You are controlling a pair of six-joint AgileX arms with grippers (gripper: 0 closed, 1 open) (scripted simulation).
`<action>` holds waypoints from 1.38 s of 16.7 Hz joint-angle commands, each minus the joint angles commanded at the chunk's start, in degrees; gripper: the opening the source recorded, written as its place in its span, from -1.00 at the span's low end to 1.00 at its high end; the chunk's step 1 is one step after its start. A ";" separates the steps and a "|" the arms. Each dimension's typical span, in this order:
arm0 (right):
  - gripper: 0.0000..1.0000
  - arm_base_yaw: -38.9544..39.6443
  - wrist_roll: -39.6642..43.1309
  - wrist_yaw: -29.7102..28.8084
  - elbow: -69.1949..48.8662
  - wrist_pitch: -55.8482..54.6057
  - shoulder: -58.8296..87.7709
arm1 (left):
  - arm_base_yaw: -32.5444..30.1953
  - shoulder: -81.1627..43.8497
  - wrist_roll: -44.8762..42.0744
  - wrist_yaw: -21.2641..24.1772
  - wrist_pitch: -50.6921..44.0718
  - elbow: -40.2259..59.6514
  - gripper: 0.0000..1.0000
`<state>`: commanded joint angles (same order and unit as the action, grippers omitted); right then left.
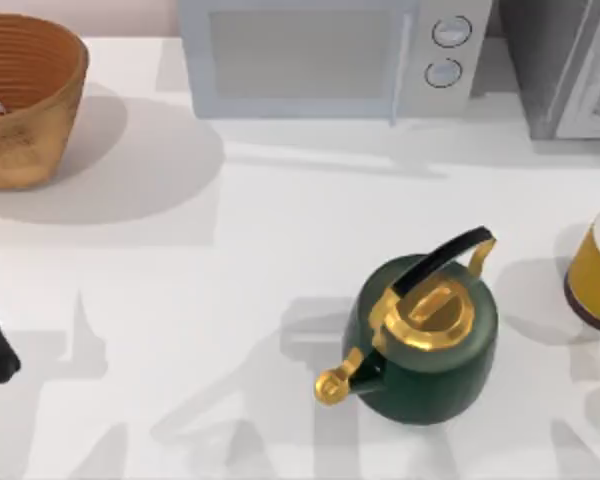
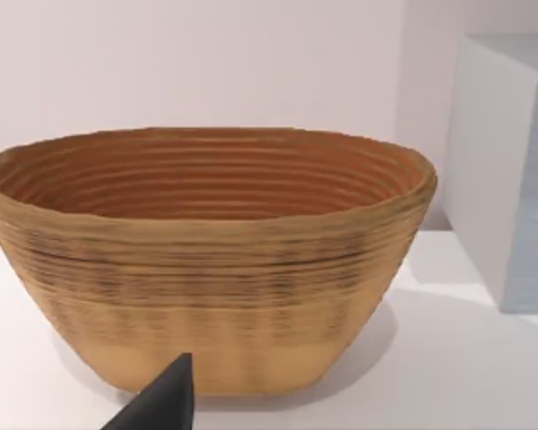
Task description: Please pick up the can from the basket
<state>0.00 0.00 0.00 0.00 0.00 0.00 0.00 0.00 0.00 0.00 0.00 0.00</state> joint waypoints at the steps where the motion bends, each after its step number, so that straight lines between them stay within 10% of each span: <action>1: 1.00 0.00 0.00 0.00 0.00 0.00 0.00 | 0.00 0.00 0.00 0.00 0.00 0.00 1.00; 10: 1.00 0.00 0.00 0.00 0.00 0.00 0.00 | 2.47 -17.44 -0.89 -0.66 -9.15 18.12 1.00; 23: 1.00 0.00 0.00 0.00 0.00 0.00 0.00 | 6.60 -89.49 -5.50 1.94 -45.17 85.70 1.00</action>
<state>0.00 0.00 0.00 0.00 0.00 0.00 6.60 -89.49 -5.50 1.94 -45.17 85.70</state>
